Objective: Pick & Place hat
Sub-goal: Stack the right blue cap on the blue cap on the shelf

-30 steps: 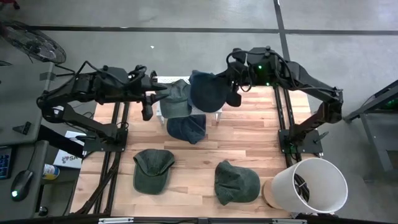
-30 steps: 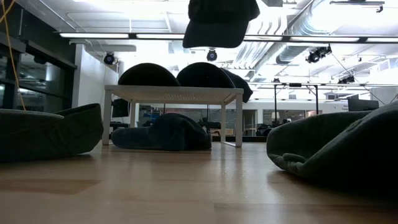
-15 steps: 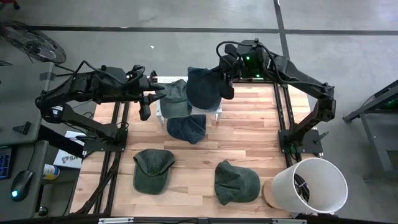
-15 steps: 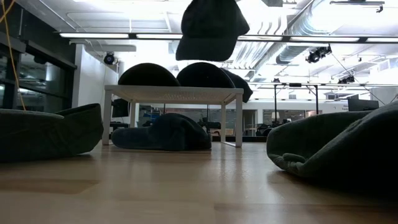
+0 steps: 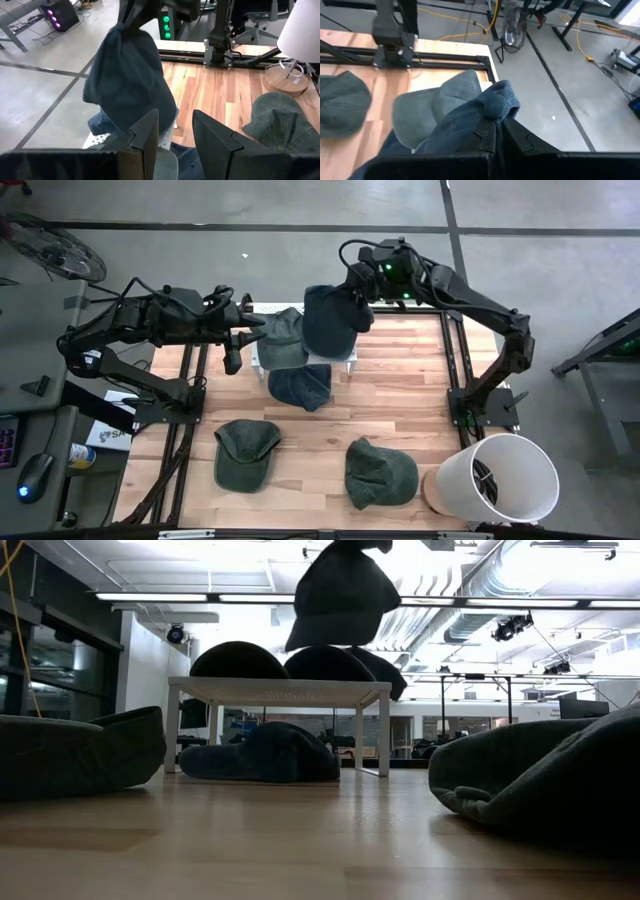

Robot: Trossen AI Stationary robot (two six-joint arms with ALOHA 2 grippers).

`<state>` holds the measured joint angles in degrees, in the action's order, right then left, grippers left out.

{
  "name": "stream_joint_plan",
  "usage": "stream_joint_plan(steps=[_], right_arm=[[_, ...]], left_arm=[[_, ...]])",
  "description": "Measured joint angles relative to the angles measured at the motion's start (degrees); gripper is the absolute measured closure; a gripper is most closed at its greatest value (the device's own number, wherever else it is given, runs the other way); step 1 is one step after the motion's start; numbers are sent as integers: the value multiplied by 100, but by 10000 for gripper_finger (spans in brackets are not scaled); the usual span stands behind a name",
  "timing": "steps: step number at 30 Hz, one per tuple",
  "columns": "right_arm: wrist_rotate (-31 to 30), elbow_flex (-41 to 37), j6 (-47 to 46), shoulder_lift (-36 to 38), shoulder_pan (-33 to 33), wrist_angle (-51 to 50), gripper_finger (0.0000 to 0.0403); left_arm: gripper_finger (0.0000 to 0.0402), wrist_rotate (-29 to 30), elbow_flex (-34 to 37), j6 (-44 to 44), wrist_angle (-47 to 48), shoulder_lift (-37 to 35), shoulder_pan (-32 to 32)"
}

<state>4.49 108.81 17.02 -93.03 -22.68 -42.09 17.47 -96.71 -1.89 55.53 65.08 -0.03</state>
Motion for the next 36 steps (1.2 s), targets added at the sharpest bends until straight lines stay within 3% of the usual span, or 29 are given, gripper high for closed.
stream_joint_plan(steps=[14, 36], right_arm=[[-628, 0, 256, -419, -225, 2, 403], [-407, -171, 399, -1012, -596, 406, 403]], left_arm=[[284, 3, 0, 7, 0, 0, 2], [284, 11, 0, 3, -2, 0, 1]])
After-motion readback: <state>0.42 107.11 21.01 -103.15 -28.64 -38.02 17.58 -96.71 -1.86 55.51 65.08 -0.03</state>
